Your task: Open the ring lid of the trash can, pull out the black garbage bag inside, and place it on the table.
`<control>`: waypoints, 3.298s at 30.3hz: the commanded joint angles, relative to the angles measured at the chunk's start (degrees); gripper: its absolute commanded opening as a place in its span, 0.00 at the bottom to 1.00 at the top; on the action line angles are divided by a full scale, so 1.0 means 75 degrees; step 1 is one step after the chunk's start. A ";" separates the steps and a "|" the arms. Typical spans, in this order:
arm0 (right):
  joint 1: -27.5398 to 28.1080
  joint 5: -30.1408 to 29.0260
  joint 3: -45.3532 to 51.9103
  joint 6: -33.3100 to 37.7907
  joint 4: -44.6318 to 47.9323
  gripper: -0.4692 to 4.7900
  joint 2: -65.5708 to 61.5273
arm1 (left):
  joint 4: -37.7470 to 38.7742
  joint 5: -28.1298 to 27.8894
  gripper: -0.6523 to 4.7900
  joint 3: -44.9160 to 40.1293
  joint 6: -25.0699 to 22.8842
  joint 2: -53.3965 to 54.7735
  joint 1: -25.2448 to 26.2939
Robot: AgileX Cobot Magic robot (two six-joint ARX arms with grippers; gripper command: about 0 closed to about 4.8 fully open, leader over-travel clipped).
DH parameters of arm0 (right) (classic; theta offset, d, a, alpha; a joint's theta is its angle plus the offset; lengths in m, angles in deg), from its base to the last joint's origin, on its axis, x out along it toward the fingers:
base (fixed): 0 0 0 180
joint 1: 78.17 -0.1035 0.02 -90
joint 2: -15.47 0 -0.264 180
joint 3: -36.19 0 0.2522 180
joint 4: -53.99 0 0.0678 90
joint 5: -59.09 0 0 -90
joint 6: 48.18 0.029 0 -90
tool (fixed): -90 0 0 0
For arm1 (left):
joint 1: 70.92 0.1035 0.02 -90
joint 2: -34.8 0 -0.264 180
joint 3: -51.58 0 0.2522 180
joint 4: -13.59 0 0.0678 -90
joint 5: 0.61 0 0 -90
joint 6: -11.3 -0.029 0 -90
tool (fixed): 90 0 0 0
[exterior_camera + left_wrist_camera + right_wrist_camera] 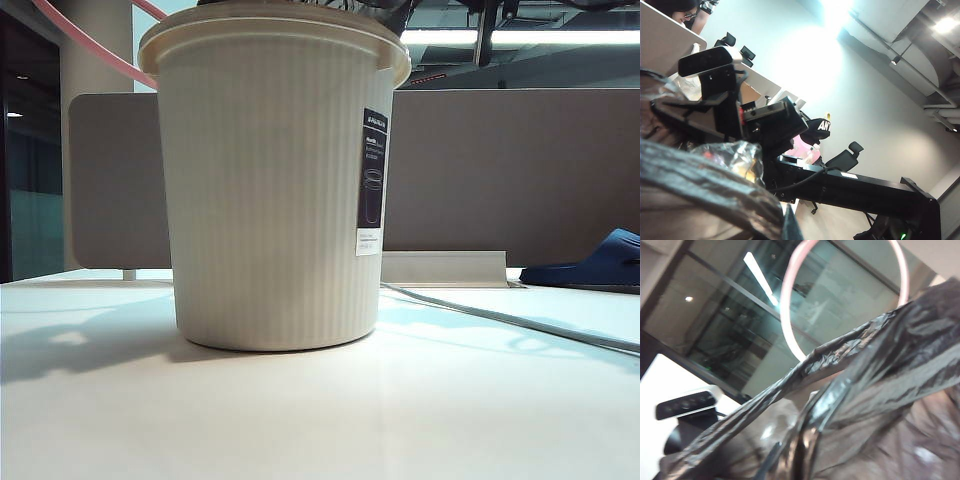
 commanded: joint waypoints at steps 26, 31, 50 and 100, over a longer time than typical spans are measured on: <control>-0.0291 -0.0667 -0.1842 0.1125 0.1093 0.09 0.0038 | 0.0624 -0.0178 0.11 0.0038 -0.0953 -0.0026 -0.0009; -0.0291 -0.0679 -0.1842 0.0297 0.0160 0.09 0.0038 | 0.1049 -0.0350 0.28 0.0038 -0.1445 -0.0026 -0.0009; -0.0061 -0.0428 -0.1848 -0.0096 -0.0274 0.09 -0.0216 | 0.3838 -0.0111 0.47 0.1090 -0.4115 -0.1029 -0.0017; -0.0058 0.0871 -0.1865 0.1361 0.0533 0.09 -0.0210 | 0.7353 -0.2576 0.44 0.1311 -0.8274 -0.0221 -0.1300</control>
